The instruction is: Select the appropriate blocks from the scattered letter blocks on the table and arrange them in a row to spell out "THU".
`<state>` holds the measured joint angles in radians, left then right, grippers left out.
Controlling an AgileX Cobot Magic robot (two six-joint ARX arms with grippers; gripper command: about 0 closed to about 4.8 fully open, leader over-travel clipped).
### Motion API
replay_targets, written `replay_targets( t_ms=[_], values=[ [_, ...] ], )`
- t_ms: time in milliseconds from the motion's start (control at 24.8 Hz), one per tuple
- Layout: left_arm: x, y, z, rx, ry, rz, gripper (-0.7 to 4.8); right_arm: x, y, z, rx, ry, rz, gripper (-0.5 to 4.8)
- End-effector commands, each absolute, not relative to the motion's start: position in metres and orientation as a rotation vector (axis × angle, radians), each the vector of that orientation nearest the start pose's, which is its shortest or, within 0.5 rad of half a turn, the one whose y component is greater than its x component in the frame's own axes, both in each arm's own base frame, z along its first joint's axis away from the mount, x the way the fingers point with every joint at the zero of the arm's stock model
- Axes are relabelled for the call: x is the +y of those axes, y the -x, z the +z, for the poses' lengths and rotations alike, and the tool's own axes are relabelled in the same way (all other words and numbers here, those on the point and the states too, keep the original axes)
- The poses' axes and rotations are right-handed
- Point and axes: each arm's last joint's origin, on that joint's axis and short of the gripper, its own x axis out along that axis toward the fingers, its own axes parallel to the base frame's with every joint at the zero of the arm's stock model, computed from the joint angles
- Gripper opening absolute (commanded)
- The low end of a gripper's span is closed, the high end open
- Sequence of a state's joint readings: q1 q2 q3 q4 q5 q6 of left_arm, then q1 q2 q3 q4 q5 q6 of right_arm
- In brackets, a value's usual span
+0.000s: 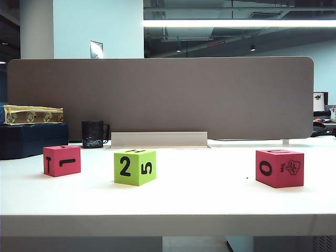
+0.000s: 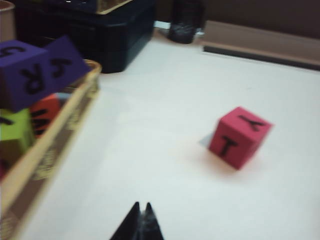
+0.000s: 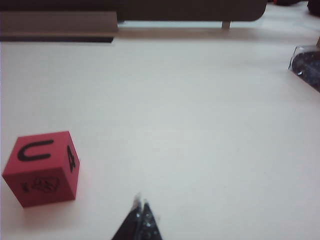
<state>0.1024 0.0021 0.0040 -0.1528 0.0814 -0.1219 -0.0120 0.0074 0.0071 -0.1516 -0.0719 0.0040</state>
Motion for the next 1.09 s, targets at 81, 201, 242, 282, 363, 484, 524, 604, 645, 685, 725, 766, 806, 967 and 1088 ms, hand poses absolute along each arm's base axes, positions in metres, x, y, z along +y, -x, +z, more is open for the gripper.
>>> replay_targets(
  t_ms=[81,201,242,282,363,484,524,604,645,685,725,766,806,967,1088],
  values=[
    [0.003,-0.097,0.16,0.073,0.266,-0.128,-0.05,0.003,-0.097,0.158,0.075,-0.198,0.12,-0.05],
    [0.002,-0.096,0.161,0.071,0.297,-0.17,-0.05,0.005,-0.097,0.163,0.054,-0.333,0.195,-0.05],
    [0.002,-0.096,0.161,0.074,0.299,-0.182,-0.05,0.006,-0.097,0.163,0.054,-0.383,0.209,-0.05],
    [0.001,-0.096,0.161,0.076,0.299,-0.195,-0.05,0.006,-0.097,0.163,0.059,-0.424,0.22,-0.05],
    [0.001,-0.096,0.161,0.078,0.299,-0.205,-0.05,0.007,-0.096,0.163,0.077,-0.481,0.265,-0.05],
    [0.001,-0.096,0.161,0.079,0.299,-0.206,-0.05,0.008,-0.096,0.163,0.086,-0.479,0.301,-0.05],
    [0.001,-0.096,0.16,0.084,0.3,-0.204,-0.05,0.008,-0.096,0.163,0.084,-0.474,0.296,-0.04],
    [0.001,-0.096,0.158,0.114,0.311,-0.201,-0.05,0.008,-0.096,0.163,0.085,-0.469,0.293,0.0],
    [0.001,-0.096,0.156,0.129,0.325,-0.198,-0.05,0.008,-0.096,0.163,0.086,-0.466,0.293,0.0],
    [0.001,-0.096,0.155,0.146,0.339,-0.195,-0.05,0.008,-0.096,0.163,0.086,-0.462,0.293,-0.01],
    [0.001,-0.095,0.153,0.168,0.354,-0.191,-0.05,0.008,-0.096,0.163,0.089,-0.463,0.293,-0.02],
    [0.001,-0.095,0.151,0.189,0.365,-0.192,-0.05,0.008,-0.096,0.163,0.092,-0.463,0.3,-0.03],
    [0.0,-0.095,0.152,0.194,0.367,-0.215,-0.05,0.009,-0.096,0.163,0.094,-0.463,0.313,-0.04],
    [0.0,-0.092,0.158,0.208,0.369,-0.222,-0.05,0.009,-0.094,0.166,0.133,-0.46,0.317,-0.05],
    [-0.001,-0.091,0.162,0.213,0.371,-0.23,-0.05,0.009,-0.088,0.182,0.145,-0.396,0.308,-0.05]
  ],
)
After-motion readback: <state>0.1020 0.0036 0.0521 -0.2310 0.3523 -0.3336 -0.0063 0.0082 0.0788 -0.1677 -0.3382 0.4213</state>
